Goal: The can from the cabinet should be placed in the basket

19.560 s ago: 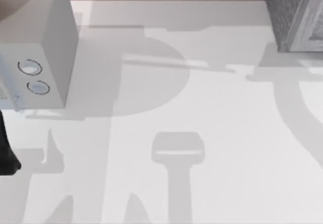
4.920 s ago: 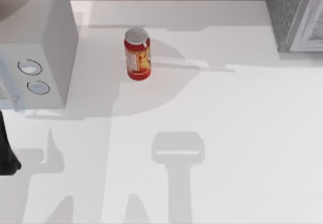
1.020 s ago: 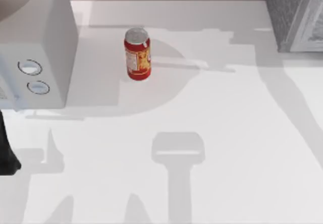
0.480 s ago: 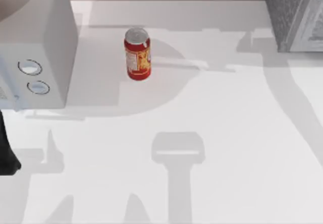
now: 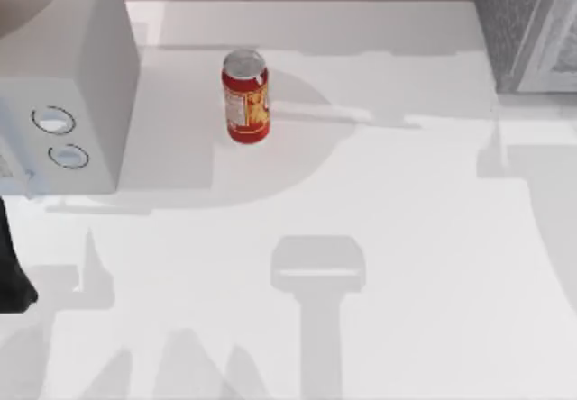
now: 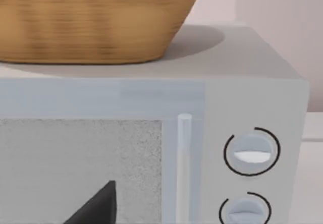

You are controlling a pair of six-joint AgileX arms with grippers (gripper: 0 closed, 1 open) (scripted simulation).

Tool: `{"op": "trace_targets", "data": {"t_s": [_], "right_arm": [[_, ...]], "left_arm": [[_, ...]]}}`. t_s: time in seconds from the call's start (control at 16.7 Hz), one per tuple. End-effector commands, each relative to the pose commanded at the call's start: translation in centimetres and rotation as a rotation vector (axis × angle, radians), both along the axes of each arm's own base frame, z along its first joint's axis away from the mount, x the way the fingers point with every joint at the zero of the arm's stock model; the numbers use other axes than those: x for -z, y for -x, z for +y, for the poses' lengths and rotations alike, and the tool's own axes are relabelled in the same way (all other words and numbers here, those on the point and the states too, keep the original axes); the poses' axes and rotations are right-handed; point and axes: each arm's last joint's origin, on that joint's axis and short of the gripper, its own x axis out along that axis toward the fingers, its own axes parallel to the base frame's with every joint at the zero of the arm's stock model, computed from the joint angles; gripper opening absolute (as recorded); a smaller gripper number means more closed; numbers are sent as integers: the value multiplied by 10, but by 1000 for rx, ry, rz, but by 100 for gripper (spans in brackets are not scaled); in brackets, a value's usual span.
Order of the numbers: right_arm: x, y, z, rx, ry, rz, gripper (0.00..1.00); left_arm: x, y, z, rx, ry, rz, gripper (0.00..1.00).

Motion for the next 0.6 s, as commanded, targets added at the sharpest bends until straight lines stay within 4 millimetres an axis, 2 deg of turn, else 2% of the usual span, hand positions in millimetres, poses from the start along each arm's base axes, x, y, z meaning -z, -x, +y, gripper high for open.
{"op": "trace_targets", "data": {"t_s": [0.3,0.48,0.6], "right_arm": [[113,41,-18,-11,-9,1,100],[176,51,-23,-17,-11,6,100],[206,53,-25,-20,-12,4,100]], "left_arm": [[0,0,0,0,0,0,100],[0,0,0,0,0,0,100],[0,0,0,0,0,0,100]]}}
